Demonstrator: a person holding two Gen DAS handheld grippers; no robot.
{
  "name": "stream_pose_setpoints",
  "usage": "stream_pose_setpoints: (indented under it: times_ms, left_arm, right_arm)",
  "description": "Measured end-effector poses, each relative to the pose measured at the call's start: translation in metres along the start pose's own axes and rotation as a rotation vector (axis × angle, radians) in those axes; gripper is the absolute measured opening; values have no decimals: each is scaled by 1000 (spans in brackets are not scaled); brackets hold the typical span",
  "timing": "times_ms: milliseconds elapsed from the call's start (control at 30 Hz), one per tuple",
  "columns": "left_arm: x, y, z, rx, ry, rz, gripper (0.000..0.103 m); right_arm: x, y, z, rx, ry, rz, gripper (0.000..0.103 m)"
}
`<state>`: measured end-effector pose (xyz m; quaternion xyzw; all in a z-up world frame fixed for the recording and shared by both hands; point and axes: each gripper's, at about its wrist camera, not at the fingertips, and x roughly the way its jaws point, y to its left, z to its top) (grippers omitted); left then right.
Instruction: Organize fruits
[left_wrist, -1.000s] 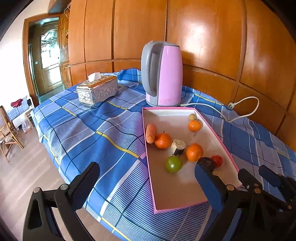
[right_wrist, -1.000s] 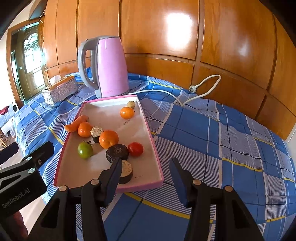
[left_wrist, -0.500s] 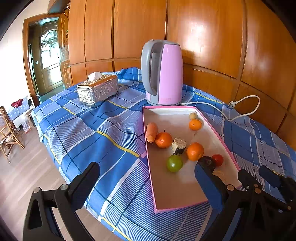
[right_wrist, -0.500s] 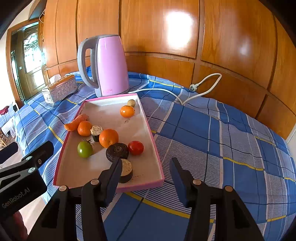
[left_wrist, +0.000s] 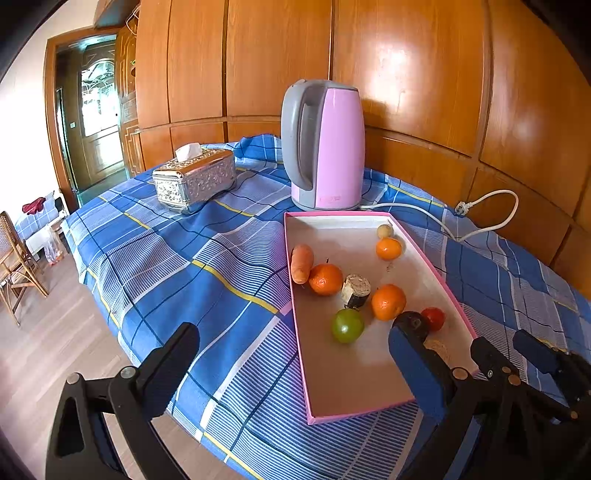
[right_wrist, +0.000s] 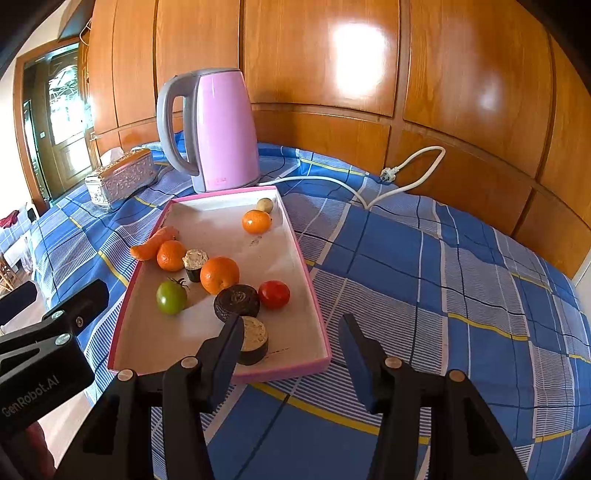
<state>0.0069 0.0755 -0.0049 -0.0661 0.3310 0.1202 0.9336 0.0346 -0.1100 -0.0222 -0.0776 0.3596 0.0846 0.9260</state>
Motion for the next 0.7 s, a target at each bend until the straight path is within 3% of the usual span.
stream_pose_setpoints:
  times_ms: [700]
  left_arm:
    - [-3, -4, -2, 11, -5, -17, 102]
  right_arm:
    - [2, -4, -2, 14, 7, 5, 54]
